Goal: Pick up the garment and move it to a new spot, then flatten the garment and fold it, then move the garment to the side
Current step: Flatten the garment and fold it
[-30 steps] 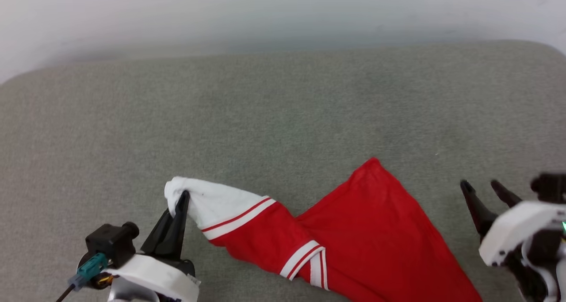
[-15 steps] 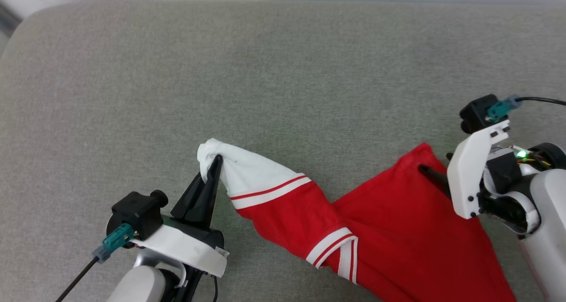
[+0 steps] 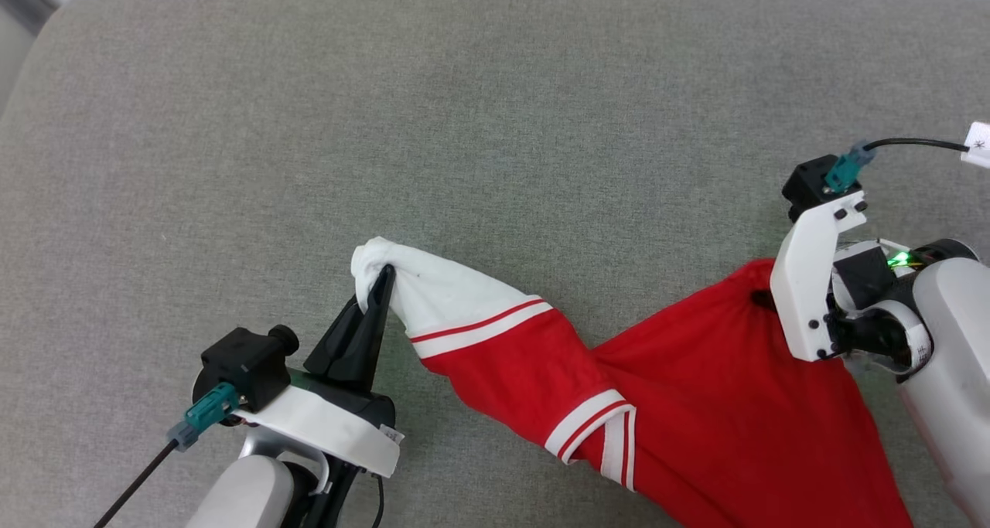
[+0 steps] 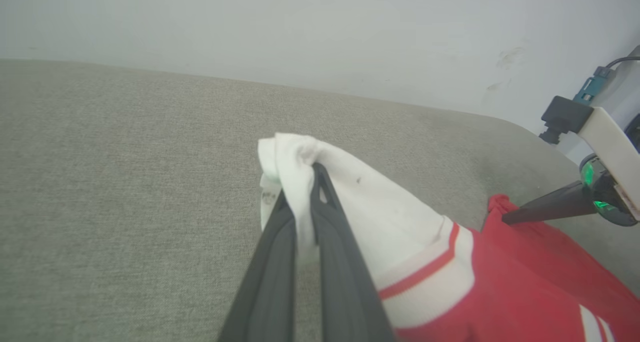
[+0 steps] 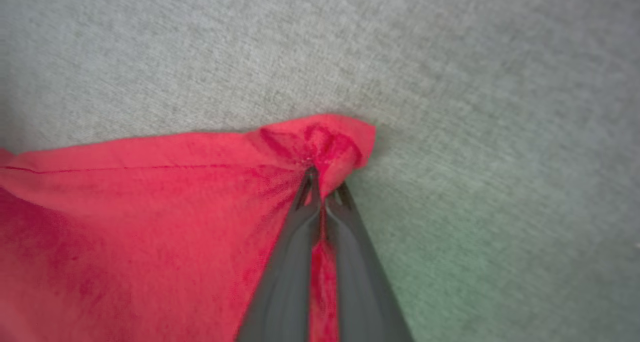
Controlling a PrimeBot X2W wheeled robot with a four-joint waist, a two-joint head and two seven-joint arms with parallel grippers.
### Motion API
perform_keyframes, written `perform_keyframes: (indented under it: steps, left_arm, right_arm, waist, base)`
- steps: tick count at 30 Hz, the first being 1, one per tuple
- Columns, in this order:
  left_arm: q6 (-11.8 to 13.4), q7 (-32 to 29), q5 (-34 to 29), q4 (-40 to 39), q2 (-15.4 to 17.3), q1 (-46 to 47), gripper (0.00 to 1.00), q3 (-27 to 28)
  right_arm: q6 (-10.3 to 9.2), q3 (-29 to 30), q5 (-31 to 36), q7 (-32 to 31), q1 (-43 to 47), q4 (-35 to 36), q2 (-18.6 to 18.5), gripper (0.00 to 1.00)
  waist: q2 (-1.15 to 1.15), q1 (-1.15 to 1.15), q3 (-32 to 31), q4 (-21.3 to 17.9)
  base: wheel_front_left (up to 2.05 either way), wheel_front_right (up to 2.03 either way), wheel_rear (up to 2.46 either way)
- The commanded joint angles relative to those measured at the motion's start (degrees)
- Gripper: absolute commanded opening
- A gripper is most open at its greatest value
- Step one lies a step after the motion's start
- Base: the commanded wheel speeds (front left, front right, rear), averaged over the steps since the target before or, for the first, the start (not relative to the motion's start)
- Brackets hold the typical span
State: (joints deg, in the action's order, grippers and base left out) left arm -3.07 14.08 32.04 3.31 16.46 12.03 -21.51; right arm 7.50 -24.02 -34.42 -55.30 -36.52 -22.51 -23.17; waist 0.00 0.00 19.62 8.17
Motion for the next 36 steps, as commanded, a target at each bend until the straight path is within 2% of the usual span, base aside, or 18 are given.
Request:
perform_keyframes:
  steps: [1,9,15,19,28,36]
  left_arm:
    - [-0.2,0.3,0.1,0.0,0.4,0.5,0.00,0.3]
    - [-1.5,-0.8,-1.0,-1.4,3.3,4.9,0.00,0.6]
    - [-2.5,-3.3,-2.2,-3.0,6.4,12.8,0.00,0.8]
    - [-3.1,-6.3,-1.5,-1.3,7.4,19.8,0.00,0.9]
    - [-4.1,-11.4,1.1,11.5,8.2,40.3,0.00,0.8]
    - [-4.3,-10.2,0.6,24.5,10.8,60.9,0.00,1.0]
  right_arm:
    - [-0.02,-1.7,-0.1,0.4,2.2,-2.3,1.1,0.00]
    - [-0.02,2.8,3.4,10.0,-4.6,-0.2,0.7,0.00]
    - [-0.03,7.0,7.9,16.8,-8.6,0.1,1.9,0.00]
    - [-0.03,10.5,11.2,20.7,-11.6,0.3,3.3,0.00]
    - [-0.03,18.0,18.9,26.2,-23.0,-1.1,7.1,0.00]
    - [-0.06,24.1,24.5,32.0,-37.1,-4.3,10.6,0.00]
  waist:
    - [0.00,0.00,-0.6,-0.3]
    - [0.00,0.00,-3.3,-1.8]
    - [0.00,0.00,-5.9,-3.7]
    - [0.00,0.00,-7.0,-5.0]
    - [0.00,0.00,-3.9,-7.9]
    - [0.00,0.00,2.9,-9.6]
  base:
    - [0.00,0.00,0.00]
    - [0.00,0.00,0.00]
    - [0.00,0.00,0.00]
    - [0.00,0.00,0.00]
    - [0.00,0.00,0.00]
    - [0.00,0.00,0.00]
